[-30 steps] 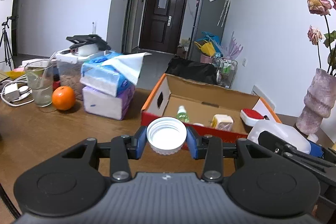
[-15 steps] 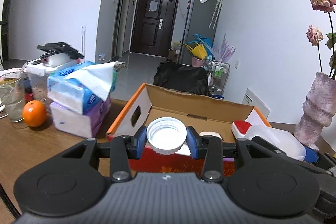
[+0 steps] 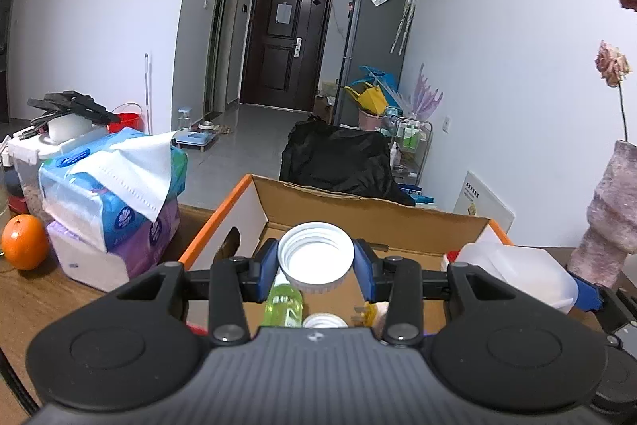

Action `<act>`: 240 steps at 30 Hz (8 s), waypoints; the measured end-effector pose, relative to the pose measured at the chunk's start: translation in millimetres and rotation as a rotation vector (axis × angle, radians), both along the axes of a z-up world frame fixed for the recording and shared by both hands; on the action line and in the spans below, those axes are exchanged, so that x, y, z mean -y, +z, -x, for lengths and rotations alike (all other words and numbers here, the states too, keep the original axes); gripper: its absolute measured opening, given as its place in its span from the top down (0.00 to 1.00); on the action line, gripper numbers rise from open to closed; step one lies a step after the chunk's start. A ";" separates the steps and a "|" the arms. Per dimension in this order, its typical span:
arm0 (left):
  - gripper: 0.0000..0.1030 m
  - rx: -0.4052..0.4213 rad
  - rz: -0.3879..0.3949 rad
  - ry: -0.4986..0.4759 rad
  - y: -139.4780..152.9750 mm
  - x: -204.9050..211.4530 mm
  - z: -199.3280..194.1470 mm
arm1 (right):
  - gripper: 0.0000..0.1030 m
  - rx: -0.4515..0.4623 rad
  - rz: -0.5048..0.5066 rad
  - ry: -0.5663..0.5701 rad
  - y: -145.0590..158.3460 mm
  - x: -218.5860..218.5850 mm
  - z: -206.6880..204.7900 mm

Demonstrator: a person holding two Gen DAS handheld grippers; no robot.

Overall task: Organize rigid objects
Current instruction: 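Carry the white cap and white container with both tools over the cardboard box, then open both tools to drop the cap and container into the box, then move the right tool toward the white spray bottle beside the vase, then close the right tool on the white spray bottle, then lift the spray bottle with the right tool while the left tool approaches the tape roll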

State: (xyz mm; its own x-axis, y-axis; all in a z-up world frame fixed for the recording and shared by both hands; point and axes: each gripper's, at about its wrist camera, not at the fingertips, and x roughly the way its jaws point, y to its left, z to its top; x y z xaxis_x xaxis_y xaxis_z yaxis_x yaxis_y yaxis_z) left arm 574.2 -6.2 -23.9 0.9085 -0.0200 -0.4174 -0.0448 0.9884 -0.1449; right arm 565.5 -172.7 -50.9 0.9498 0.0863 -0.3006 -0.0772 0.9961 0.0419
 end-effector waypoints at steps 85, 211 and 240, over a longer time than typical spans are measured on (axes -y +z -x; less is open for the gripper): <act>0.00 -0.005 -0.049 -0.019 -18.4 22.2 95.0 | 0.00 -0.050 0.111 -0.241 -11.3 191.3 82.2; 0.00 -0.170 -0.036 -0.262 -43.0 318.7 53.0 | 0.25 0.039 0.139 -0.353 15.5 370.6 198.7; 0.03 -0.152 -0.193 -0.438 -80.2 415.3 -58.9 | 0.25 -0.002 0.206 -0.463 0.0 388.8 183.5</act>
